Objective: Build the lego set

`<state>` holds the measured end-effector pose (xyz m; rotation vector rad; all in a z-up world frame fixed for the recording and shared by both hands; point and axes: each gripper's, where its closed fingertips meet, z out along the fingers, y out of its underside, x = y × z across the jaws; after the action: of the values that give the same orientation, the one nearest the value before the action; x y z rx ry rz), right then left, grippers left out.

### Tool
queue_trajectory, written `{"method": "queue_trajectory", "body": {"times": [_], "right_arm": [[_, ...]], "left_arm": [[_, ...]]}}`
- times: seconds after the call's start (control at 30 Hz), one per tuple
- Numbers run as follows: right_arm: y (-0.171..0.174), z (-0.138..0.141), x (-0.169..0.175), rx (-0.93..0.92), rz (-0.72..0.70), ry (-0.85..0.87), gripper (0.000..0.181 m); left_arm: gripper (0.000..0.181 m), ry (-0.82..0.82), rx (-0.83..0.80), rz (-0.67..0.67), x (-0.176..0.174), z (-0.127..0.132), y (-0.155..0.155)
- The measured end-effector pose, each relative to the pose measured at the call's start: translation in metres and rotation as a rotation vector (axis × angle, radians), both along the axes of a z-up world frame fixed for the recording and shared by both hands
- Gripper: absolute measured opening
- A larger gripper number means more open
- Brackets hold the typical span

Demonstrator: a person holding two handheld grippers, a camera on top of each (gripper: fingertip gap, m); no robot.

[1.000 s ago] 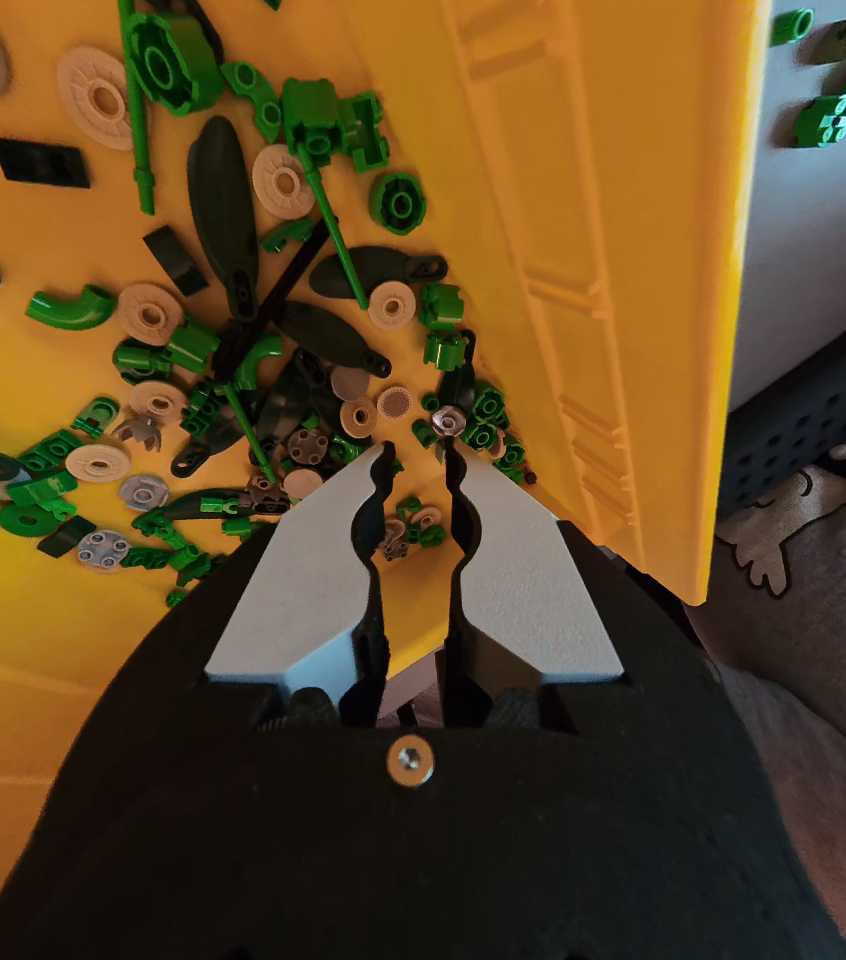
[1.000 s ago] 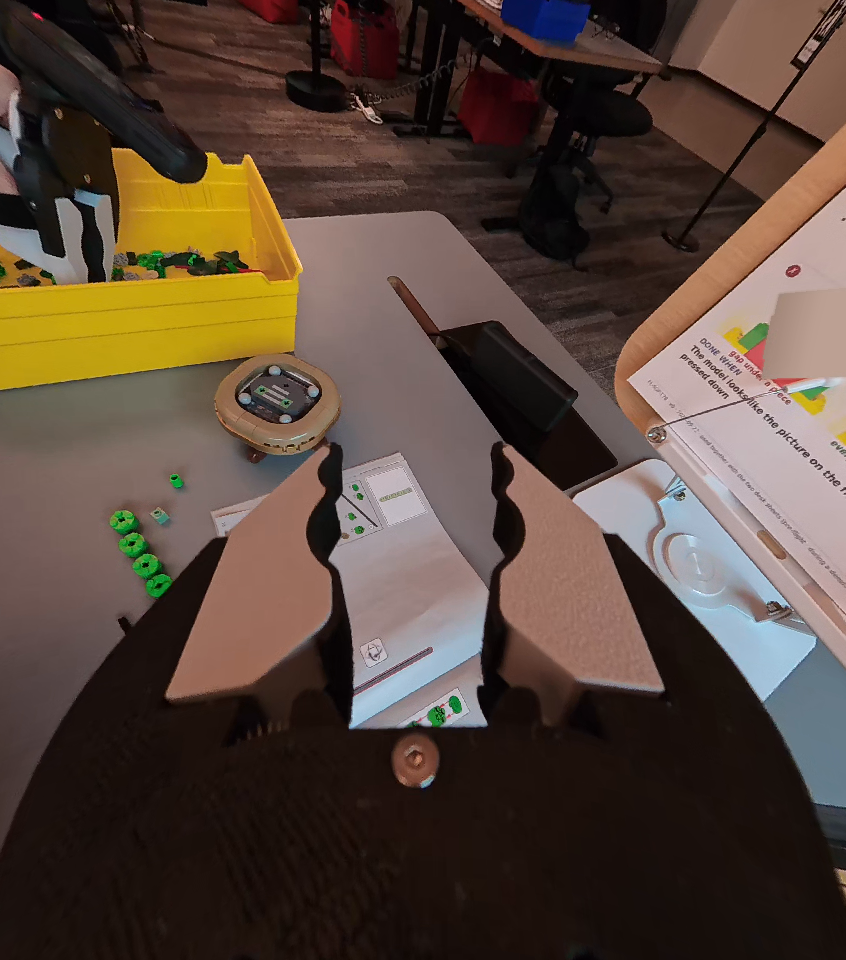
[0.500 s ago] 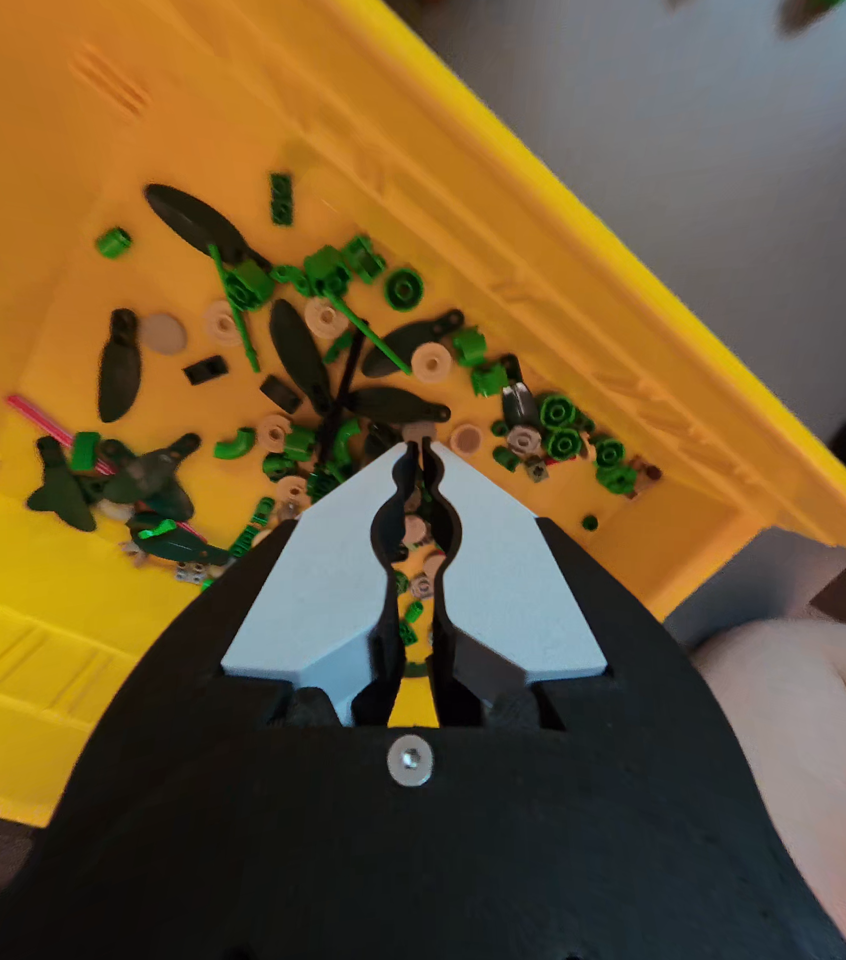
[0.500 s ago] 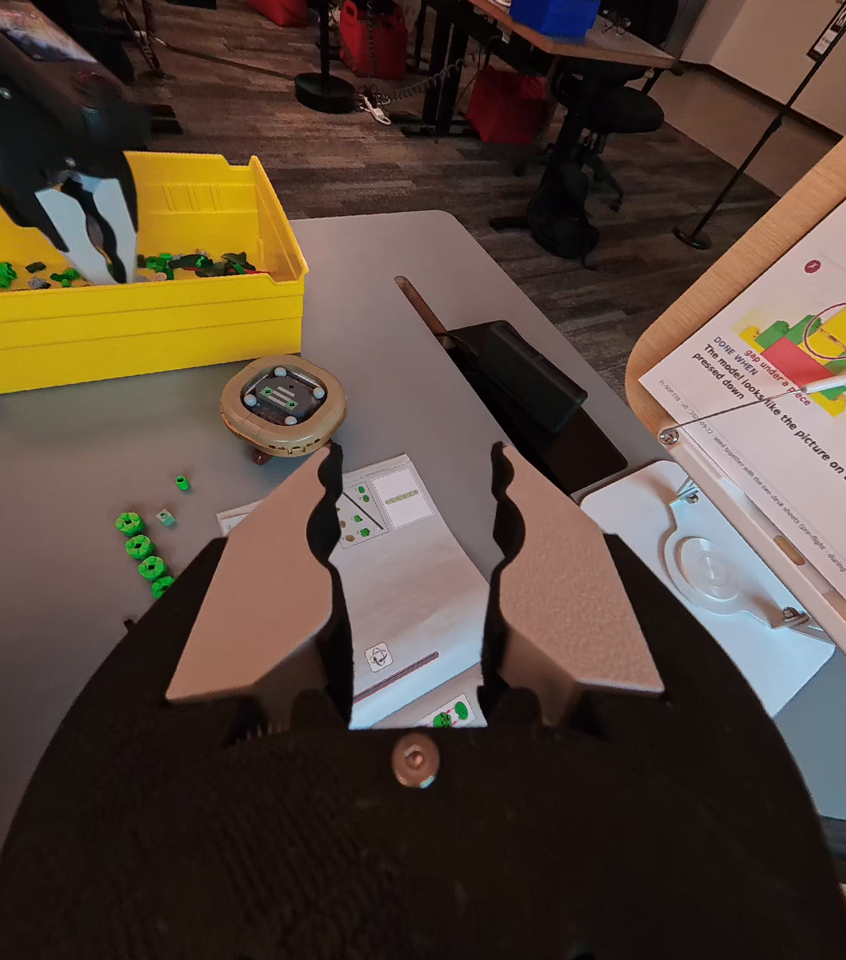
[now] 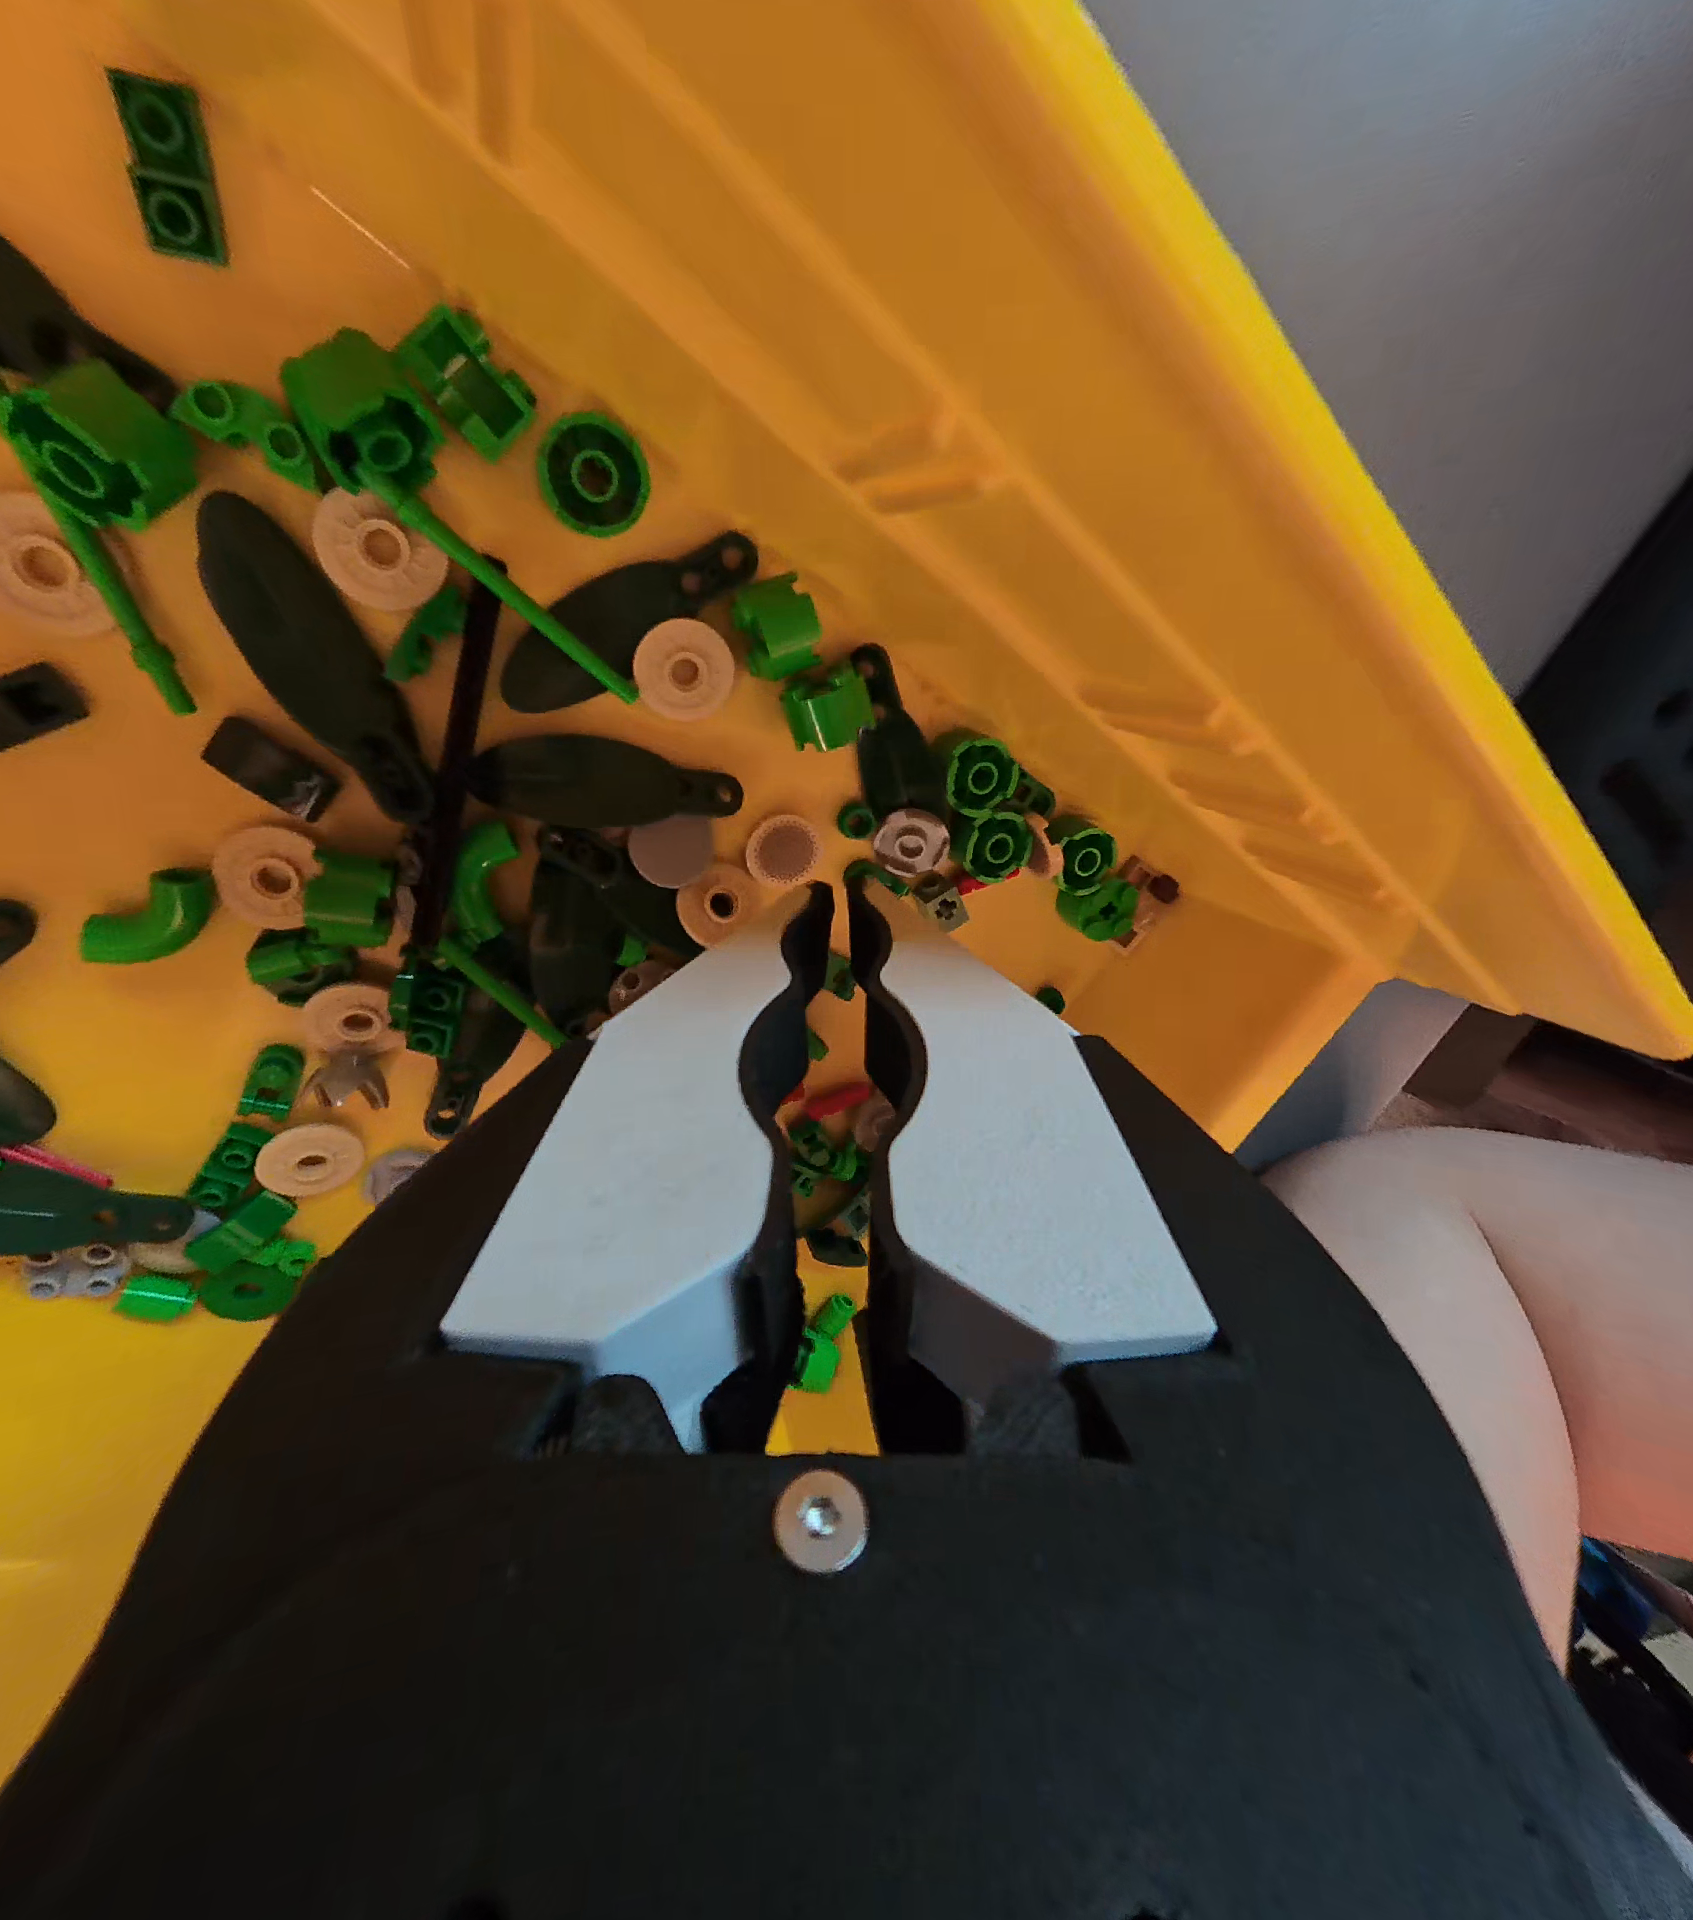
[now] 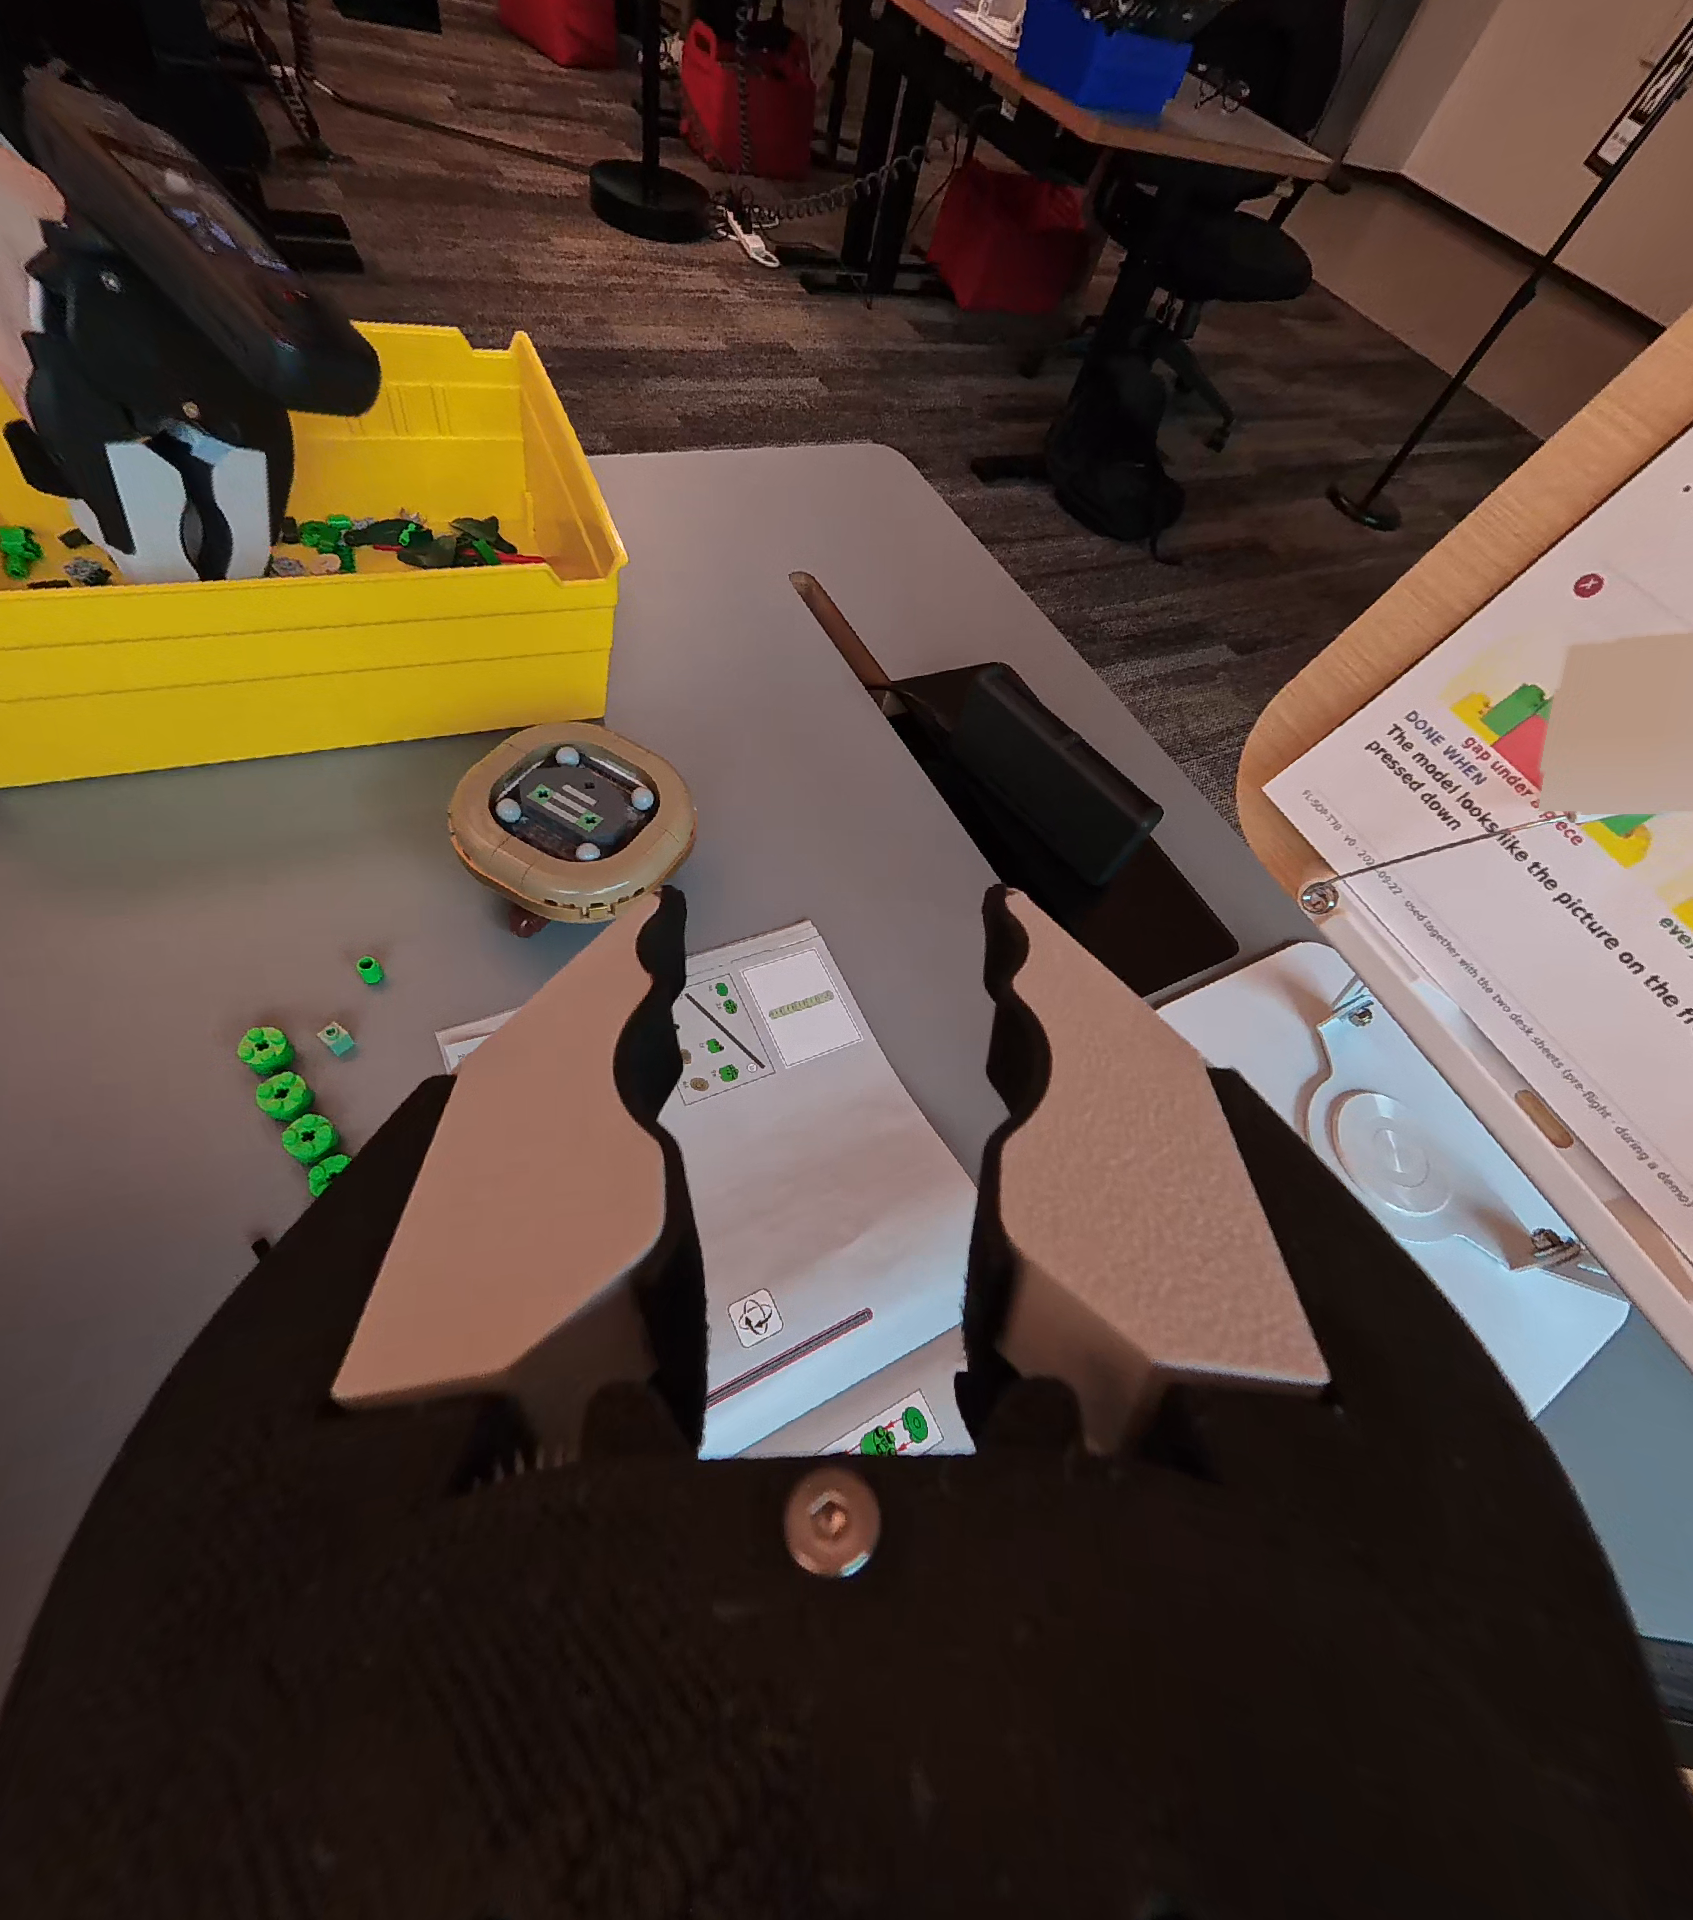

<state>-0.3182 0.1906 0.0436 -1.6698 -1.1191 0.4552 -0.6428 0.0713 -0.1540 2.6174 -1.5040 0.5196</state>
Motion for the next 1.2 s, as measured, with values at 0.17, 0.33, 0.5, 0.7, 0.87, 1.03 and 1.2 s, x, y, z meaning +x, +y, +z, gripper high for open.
{"method": "queue_trajectory", "body": {"times": [0.17,0.33,0.5,0.7,0.87,1.03,1.2], "right_arm": [[-0.002,0.001,-0.003,-0.007,0.021,0.016,0.057],[-0.003,0.003,-0.003,-0.014,0.037,0.039,0.057],[-0.003,0.005,-0.002,-0.029,0.05,0.073,0.058],[-0.005,0.003,-0.005,-0.039,0.06,0.074,0.057],[-0.01,0.003,-0.006,-0.04,0.071,0.071,0.057],[-0.008,0.001,-0.005,-0.054,0.065,0.076,0.057],[-0.006,-0.006,-0.005,-0.065,0.064,0.046,0.057]], "left_arm": [[0.003,0.003,0.102,0.024,-0.004,0.008,0.012],[0.011,-0.024,0.455,0.068,-0.01,0.03,0.036],[0.031,-0.001,0.654,0.009,-0.02,0.036,0.019],[0.033,-0.101,0.687,-0.194,-0.001,0.034,0.001],[0.022,-0.091,0.665,-0.33,0.0,0.016,0.008],[0.019,-0.054,0.578,-0.435,0.004,-0.001,0.009],[0.016,-0.045,0.533,-0.469,0.002,-0.007,0.012]]}}
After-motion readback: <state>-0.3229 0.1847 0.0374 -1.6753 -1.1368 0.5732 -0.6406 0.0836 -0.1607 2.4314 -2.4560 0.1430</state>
